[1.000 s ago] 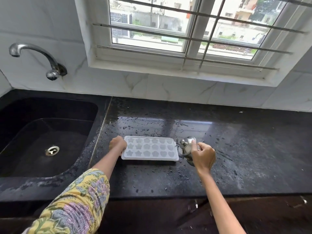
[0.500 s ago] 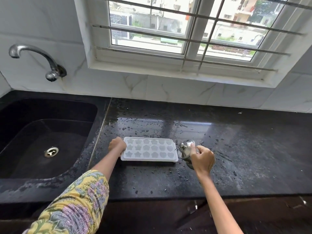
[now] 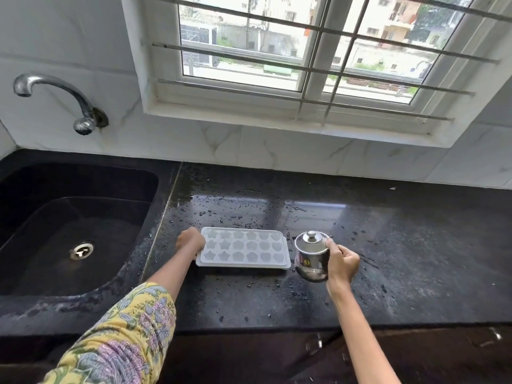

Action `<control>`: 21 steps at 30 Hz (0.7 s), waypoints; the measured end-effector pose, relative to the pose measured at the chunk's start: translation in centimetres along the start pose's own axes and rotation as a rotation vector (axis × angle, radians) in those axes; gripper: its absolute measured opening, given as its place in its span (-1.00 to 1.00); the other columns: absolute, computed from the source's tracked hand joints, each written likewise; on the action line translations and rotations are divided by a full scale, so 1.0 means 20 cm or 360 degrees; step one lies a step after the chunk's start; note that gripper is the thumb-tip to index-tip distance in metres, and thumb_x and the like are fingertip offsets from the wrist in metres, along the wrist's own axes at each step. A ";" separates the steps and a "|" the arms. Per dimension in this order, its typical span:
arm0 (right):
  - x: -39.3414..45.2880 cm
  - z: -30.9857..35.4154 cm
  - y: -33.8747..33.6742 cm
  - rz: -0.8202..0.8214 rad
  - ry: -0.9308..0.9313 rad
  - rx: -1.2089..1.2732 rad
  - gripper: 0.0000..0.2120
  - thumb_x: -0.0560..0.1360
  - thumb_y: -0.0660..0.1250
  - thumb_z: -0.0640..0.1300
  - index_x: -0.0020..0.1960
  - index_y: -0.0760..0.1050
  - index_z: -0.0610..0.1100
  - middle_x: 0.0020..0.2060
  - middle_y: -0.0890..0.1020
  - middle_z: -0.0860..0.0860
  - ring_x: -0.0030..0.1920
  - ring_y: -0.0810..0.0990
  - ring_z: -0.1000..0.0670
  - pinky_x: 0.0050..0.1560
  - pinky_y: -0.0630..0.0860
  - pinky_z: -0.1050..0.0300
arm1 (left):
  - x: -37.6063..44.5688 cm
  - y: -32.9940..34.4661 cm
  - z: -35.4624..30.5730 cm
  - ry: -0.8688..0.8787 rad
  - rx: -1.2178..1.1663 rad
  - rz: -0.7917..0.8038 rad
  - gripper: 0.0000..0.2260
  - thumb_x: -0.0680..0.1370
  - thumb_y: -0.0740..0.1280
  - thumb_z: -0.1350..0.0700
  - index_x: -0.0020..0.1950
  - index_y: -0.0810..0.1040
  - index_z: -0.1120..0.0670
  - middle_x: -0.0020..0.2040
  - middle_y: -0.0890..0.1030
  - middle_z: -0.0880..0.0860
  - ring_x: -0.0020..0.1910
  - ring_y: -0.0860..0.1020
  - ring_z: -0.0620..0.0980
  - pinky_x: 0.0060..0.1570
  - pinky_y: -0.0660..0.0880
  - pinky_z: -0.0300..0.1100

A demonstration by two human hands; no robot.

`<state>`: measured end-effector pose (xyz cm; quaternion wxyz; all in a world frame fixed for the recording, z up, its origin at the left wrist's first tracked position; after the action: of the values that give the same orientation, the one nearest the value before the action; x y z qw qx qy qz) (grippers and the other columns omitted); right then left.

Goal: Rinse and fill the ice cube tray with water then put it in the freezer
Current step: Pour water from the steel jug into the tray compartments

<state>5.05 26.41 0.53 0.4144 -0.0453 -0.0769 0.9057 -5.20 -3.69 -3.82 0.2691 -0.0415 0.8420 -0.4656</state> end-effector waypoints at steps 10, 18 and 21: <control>0.09 -0.09 0.04 -0.0060 0.0036 0.0010 -0.56 0.41 0.39 -0.11 -0.56 0.27 -0.13 -0.74 0.23 0.14 -0.51 0.21 0.04 -0.42 0.16 0.17 | -0.02 -0.02 0.00 -0.0001 -0.0046 0.0110 -0.76 0.53 0.18 0.37 0.16 0.49 0.34 0.12 0.58 0.26 -0.01 0.64 0.19 -0.43 0.58 -0.12; 0.19 -0.22 0.07 -0.0187 0.0103 0.0156 -0.57 0.43 0.34 -0.12 -0.51 0.21 -0.14 -0.73 0.19 0.11 -0.56 0.13 0.15 -0.50 0.09 0.20 | -0.07 -0.05 0.00 -0.0034 -0.0121 0.0156 -0.80 0.53 0.31 0.31 0.14 0.48 0.33 0.12 0.58 0.25 0.00 0.64 0.16 -0.47 0.53 -0.16; 0.21 -0.23 0.09 -0.0195 0.0068 0.0139 -0.53 0.47 0.31 -0.12 -0.52 0.17 -0.12 -0.73 0.22 0.09 -0.62 0.15 0.13 -0.51 0.06 0.20 | -0.06 -0.04 0.01 -0.0029 -0.0175 0.0151 -0.89 0.52 0.33 0.32 0.03 0.48 0.29 0.09 0.59 0.24 -0.01 0.65 0.15 -0.37 0.59 -0.12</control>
<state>1.64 28.86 -4.48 0.4722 -0.0419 -0.0311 0.8799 -4.33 -3.92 -2.71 0.2957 -0.0206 0.8649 -0.4050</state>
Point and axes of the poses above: each hand's wrist, its own x-axis towards the middle knuckle, its own y-axis out of the palm, z = x × y, the point moved 1 cm from there along x, towards the middle knuckle
